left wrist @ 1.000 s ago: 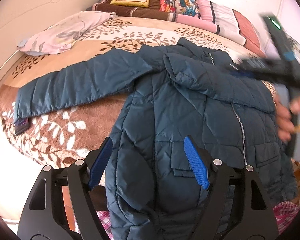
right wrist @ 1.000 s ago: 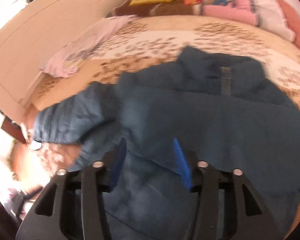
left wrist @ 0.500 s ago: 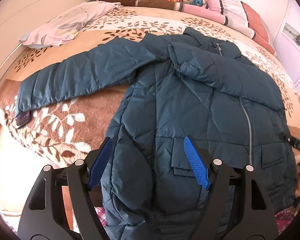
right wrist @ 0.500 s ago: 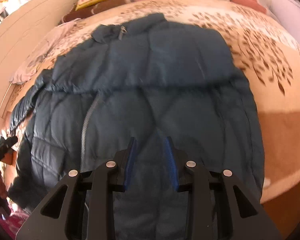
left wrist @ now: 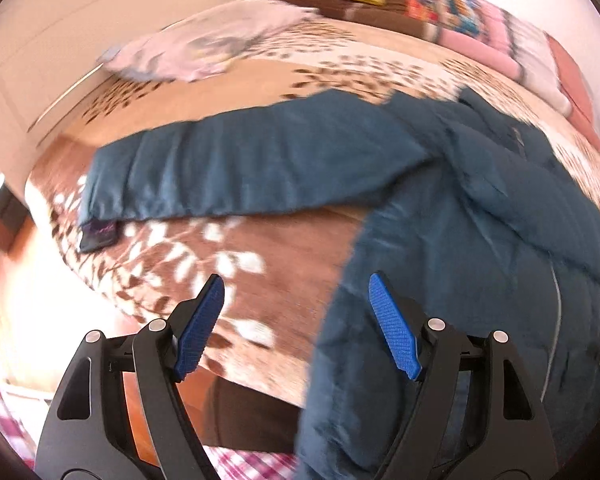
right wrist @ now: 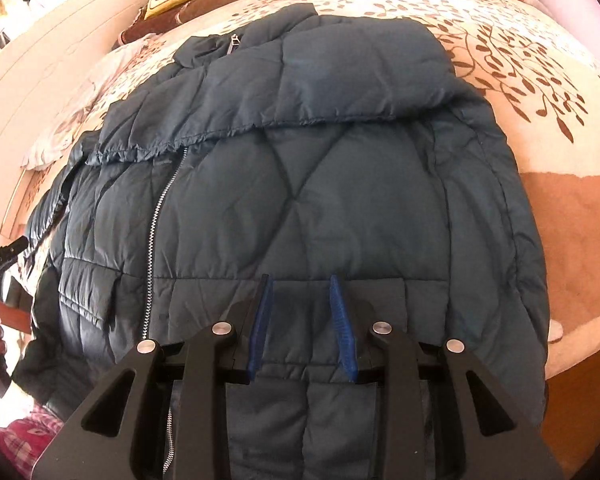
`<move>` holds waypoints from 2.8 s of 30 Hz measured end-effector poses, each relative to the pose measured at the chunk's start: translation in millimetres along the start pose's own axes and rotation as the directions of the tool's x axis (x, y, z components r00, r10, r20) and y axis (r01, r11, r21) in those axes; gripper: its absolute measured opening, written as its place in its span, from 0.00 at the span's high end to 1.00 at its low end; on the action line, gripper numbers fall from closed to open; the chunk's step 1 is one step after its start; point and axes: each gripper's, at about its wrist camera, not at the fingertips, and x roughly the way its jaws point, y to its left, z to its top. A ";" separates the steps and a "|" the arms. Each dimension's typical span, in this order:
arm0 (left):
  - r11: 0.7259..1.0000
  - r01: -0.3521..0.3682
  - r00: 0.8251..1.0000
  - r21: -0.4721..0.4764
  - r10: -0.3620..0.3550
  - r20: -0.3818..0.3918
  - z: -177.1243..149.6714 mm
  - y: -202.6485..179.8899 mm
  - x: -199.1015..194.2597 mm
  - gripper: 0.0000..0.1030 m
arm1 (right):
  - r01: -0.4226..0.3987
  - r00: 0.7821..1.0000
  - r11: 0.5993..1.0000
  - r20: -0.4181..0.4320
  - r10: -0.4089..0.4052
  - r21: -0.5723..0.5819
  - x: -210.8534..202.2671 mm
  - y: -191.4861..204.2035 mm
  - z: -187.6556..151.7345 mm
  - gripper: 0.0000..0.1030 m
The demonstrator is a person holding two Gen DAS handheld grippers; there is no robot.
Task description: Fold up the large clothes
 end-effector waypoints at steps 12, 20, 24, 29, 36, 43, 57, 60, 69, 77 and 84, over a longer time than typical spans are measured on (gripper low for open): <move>0.825 0.141 0.985 -0.547 -0.174 -0.010 22.3 117.7 68.6 0.28 | 0.035 0.999 0.999 -0.017 -0.036 -0.013 4.1 4.4 2.4 0.68; 0.689 0.179 0.971 -0.702 -0.240 0.012 22.3 137.0 110.6 0.30 | 0.050 0.998 0.999 -0.027 -0.051 -0.019 6.9 5.9 3.9 0.68; 0.646 0.205 0.968 -0.735 -0.244 0.055 28.4 145.0 121.2 0.42 | 0.058 0.998 0.998 -0.031 -0.059 -0.026 7.9 8.1 4.3 0.68; 0.625 0.159 0.977 -0.764 -0.211 0.031 31.7 151.9 131.7 0.75 | 0.063 0.997 0.998 -0.034 -0.064 -0.027 9.3 9.4 4.9 0.68; 0.707 0.223 0.975 -0.671 -0.150 0.166 48.9 143.4 91.3 0.96 | 0.049 0.998 0.999 -0.031 -0.049 -0.020 8.7 7.8 4.9 0.68; 0.852 0.305 0.918 -0.426 -0.144 0.370 104.7 95.6 6.8 0.97 | 0.011 1.000 1.000 -0.013 -0.010 0.009 2.6 1.2 1.5 0.68; 0.853 0.493 0.790 0.172 -0.522 0.323 119.9 -120.1 -84.2 0.97 | -0.062 0.996 0.997 0.063 0.060 0.044 -22.4 -14.1 -7.2 0.68; 0.830 0.512 0.800 0.221 -0.554 0.230 104.7 -157.0 -66.9 0.97 | -0.072 0.995 0.996 0.078 0.067 0.053 -26.8 -18.2 -9.6 0.68; 0.829 0.465 0.872 0.311 -0.490 0.002 43.4 -229.7 5.3 0.96 | -0.094 0.992 0.994 0.093 0.089 0.051 -31.4 -21.7 -11.0 0.68; 0.851 0.451 0.891 0.269 -0.443 -0.096 18.3 -246.5 40.7 0.61 | -0.088 0.993 0.995 0.081 0.084 0.041 -30.0 -18.0 -10.7 0.68; 0.826 0.466 0.884 0.317 -0.449 -0.128 3.7 -244.9 19.9 0.28 | -0.080 0.994 0.996 0.072 0.078 0.030 -29.8 -16.1 -8.6 0.68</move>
